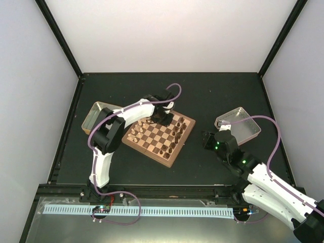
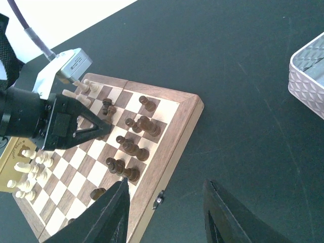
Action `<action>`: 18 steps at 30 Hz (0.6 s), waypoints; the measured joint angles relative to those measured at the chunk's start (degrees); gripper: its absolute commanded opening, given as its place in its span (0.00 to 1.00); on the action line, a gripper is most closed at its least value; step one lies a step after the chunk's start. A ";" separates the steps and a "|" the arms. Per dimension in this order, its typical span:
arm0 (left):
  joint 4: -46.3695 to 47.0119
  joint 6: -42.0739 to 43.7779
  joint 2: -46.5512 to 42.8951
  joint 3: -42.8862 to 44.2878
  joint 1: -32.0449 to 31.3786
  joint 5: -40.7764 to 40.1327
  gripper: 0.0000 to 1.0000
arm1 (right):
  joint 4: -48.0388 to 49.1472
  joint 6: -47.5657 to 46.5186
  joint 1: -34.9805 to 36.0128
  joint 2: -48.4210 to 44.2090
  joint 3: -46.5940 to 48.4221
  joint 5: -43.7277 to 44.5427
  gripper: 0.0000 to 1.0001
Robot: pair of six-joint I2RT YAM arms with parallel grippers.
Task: Set up the chess pieces on the board
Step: Pick up the chess piece from the chessboard.
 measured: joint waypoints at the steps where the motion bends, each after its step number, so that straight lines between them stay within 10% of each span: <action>1: -0.02 0.07 -0.55 -0.79 0.00 0.26 0.02 | 0.17 0.02 0.00 0.20 0.00 -0.09 0.41; 18: 2.10 0.70 -21.99 -16.13 0.00 7.50 0.02 | 7.08 -0.98 0.00 6.80 0.70 -13.92 0.55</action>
